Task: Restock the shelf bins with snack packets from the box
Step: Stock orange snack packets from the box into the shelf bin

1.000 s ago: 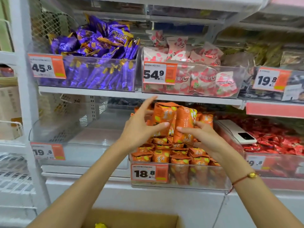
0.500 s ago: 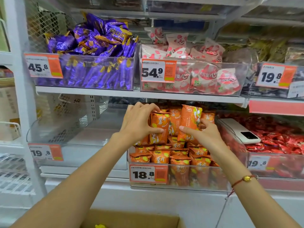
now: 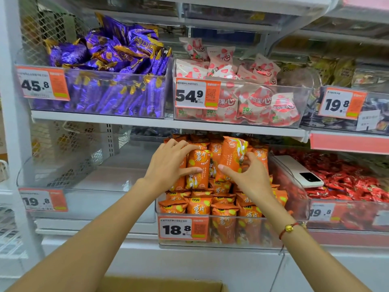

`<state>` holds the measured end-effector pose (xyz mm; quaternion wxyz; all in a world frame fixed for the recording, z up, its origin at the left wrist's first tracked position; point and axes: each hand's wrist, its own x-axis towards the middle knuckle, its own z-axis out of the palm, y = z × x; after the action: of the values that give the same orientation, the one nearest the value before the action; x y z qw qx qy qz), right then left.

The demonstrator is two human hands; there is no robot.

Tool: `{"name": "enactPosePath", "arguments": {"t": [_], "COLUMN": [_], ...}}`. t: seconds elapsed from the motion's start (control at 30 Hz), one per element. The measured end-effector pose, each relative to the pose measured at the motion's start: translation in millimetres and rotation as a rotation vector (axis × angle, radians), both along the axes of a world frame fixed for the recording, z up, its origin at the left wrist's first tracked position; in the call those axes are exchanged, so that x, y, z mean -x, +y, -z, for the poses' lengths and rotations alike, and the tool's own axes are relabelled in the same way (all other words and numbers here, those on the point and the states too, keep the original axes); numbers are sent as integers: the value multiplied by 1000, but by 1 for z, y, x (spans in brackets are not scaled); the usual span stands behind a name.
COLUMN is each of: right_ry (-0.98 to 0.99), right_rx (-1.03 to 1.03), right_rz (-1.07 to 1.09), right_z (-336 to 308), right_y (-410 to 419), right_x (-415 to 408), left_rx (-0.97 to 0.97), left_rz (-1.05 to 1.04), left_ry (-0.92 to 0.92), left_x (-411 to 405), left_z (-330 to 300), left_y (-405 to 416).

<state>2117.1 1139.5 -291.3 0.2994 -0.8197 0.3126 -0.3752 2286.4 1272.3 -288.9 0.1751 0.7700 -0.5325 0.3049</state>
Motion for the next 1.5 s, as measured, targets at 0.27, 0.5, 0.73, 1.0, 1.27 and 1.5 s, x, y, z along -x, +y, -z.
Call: {"name": "enactPosePath", "arguments": {"t": [0.27,0.5,0.73,1.0,1.27,1.5], "right_ry": [148,-26,175,-313,-33,164], "right_rx": [-137,583,1170,-605,74,97], "right_rz": [-125,-95,-173,-378,-112,-11], "right_z": [13,-24,-46,-33,-8,29], "right_y": [-2,-15,-11,19,-12,8], "right_x": [-12,20,31,19,1,-22], "left_rx": [-69,178,77,428,154,119], "left_rz": [-13,211,393,439,-41,-89], "left_ry": [69,222,787,1000,25,-33], "left_x": [1,36,73,89,33,21], "left_z": [-3,-32,-38,-5,16,28], "left_y": [-2,7,-1,-18,4,0]}}
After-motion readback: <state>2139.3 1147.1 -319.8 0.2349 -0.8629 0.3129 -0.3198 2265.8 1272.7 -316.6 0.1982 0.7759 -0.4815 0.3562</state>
